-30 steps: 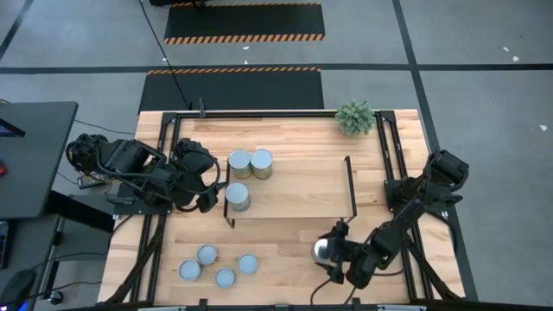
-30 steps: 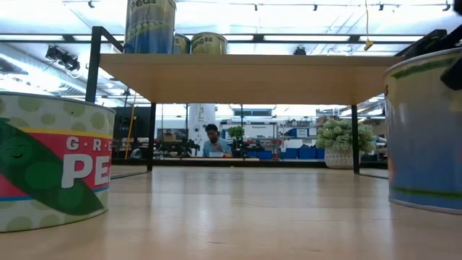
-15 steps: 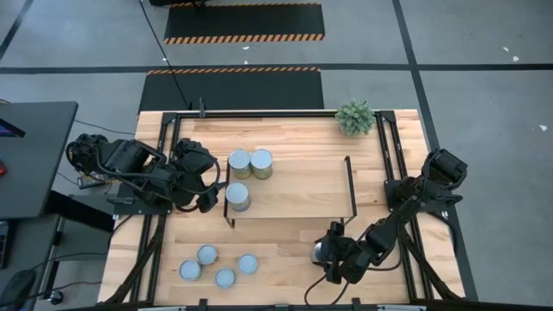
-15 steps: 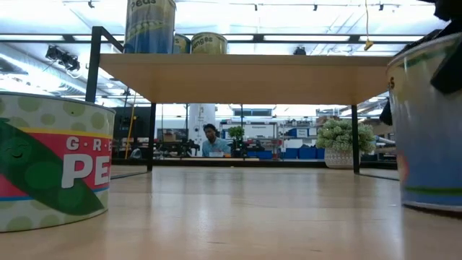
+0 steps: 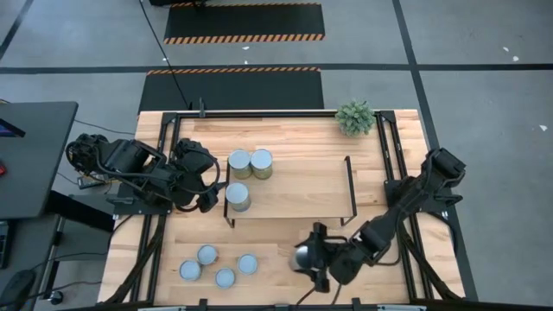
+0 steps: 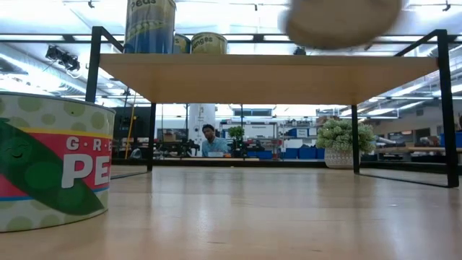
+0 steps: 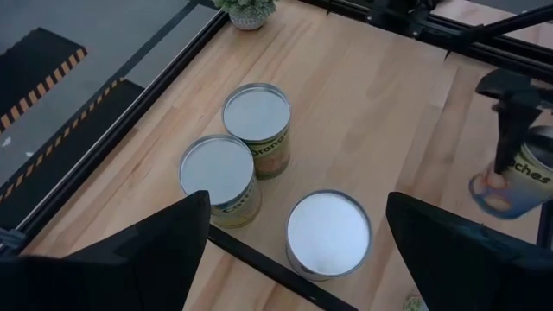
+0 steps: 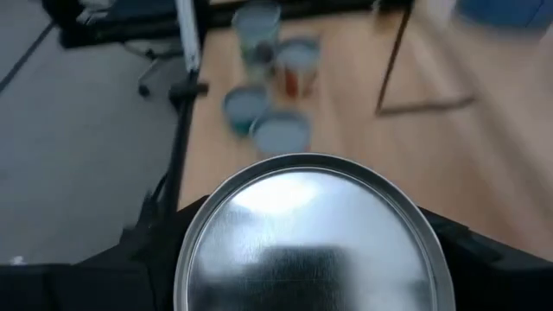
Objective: Pick and place cans onto a shelf
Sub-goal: Put the canned peaches on the shelf
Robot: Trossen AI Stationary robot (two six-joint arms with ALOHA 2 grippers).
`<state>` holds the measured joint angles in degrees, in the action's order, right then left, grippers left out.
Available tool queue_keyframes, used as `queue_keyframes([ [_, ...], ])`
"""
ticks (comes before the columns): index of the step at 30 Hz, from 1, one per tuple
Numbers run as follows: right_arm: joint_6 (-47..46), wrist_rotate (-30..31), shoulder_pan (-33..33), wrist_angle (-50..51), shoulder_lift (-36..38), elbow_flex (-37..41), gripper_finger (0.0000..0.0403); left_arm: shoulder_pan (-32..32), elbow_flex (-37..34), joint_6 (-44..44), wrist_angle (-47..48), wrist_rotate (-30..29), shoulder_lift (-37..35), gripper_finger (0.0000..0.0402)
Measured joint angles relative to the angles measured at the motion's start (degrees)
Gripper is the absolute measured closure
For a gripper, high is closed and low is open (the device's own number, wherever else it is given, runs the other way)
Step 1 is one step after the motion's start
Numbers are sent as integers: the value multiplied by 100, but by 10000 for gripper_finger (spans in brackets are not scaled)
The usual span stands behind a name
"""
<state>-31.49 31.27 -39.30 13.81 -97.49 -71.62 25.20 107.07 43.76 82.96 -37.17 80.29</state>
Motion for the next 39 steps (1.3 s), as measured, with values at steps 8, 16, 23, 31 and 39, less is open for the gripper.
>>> queue_keyframes([
  [8,804,52,971,1443,0,-1467,86,2,0,287,0,0,0,45],
  [16,920,80,1677,1709,0,-1586,86,1,0,373,0,0,0,45],
  [23,887,-280,2041,1859,0,-1433,85,1,0,368,0,0,0,45],
  [31,869,-403,2229,1771,0,-1338,83,0,0,358,0,-2,-1,45],
  [39,954,-798,2445,1722,0,-1335,58,0,0,359,0,-2,-2,45],
])
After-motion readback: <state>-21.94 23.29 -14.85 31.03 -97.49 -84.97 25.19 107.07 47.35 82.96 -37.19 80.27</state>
